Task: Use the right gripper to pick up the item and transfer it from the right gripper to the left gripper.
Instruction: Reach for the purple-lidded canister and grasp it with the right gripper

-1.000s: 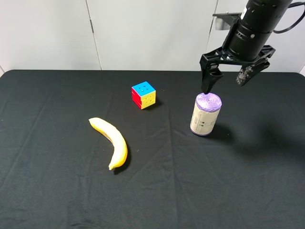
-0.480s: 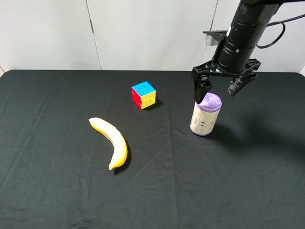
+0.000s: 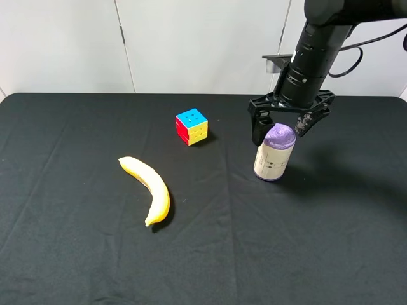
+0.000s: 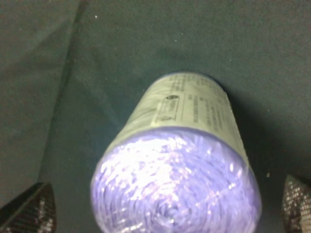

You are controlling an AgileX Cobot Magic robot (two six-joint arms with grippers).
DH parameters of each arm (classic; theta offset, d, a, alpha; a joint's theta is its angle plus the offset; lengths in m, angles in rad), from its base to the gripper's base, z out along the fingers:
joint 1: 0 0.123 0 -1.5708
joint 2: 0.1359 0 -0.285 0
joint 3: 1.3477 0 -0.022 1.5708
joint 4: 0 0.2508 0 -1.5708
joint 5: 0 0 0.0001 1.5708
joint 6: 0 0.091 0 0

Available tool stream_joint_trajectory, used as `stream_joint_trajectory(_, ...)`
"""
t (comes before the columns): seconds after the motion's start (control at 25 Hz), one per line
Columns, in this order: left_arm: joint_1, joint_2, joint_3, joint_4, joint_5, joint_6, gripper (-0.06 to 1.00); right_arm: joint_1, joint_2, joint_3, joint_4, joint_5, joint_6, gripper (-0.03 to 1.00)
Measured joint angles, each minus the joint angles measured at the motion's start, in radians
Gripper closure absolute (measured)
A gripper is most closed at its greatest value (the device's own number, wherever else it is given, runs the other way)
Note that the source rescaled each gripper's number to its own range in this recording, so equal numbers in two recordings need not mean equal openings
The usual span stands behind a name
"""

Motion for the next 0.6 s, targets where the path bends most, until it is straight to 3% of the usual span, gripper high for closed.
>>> stream_joint_trajectory(0.6,0.0,0.0,0.0,0.0,0.0,0.0,-0.01,0.0,0.058,0.0,-0.001,-0.03,-0.003,-0.03)
